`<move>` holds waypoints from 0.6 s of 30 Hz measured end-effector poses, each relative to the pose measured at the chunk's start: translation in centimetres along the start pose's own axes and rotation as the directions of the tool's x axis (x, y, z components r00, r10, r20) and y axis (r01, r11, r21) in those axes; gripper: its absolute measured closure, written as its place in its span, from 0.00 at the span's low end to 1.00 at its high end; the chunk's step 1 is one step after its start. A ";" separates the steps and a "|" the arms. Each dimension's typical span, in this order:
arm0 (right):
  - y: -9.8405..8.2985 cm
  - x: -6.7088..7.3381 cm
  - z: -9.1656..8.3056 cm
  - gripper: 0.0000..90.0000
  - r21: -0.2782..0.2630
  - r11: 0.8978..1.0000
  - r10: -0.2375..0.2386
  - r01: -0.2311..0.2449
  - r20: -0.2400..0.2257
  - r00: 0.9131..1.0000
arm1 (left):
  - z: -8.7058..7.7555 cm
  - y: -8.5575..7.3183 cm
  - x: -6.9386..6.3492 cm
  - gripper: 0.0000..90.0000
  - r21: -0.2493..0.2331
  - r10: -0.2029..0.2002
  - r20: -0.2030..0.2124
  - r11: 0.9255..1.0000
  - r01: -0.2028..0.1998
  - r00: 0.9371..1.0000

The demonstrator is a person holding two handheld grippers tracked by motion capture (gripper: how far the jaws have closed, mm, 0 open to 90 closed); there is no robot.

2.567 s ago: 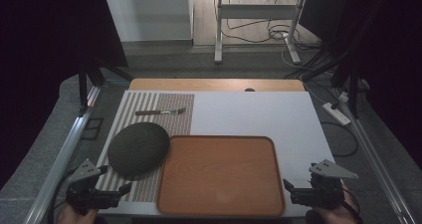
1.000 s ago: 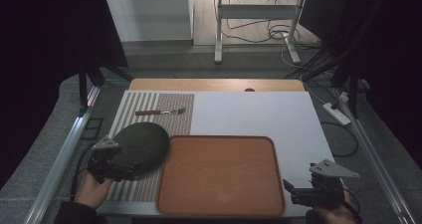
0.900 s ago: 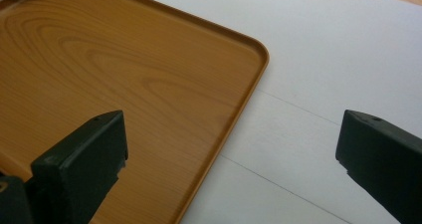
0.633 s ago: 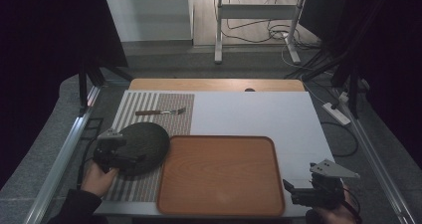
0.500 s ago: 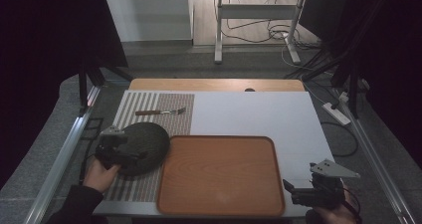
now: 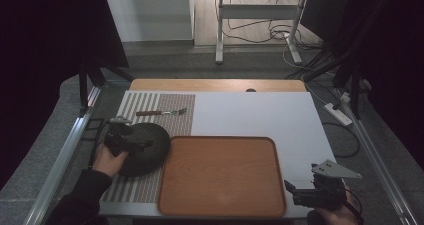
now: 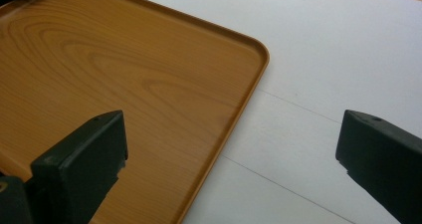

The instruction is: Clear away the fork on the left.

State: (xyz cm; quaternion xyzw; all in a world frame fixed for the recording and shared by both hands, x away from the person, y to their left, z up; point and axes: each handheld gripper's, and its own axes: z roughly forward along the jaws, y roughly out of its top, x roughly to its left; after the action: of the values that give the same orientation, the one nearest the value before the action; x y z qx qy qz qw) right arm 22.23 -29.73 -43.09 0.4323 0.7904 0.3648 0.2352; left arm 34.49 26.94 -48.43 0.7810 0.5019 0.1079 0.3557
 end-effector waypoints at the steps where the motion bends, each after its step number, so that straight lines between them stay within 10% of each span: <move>1: 0.0 0.0 0.0 0.00 0.000 1.000 0.001 -0.001 -0.001 1.000 | 0.2 0.1 0.1 0.00 0.000 0.000 -0.003 1.000 0.000 1.000; 18: 0.0 -0.1 0.0 0.00 0.004 1.000 0.004 -0.004 -0.007 1.000 | 3.4 3.0 2.5 0.00 0.040 0.000 -0.023 0.999 0.001 1.000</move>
State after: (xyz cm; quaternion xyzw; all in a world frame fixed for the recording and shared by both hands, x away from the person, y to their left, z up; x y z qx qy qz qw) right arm 22.30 -29.77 -43.11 0.4329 0.7911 0.3652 0.2310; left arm 39.59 26.86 -49.40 0.7867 0.5081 0.1066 0.3341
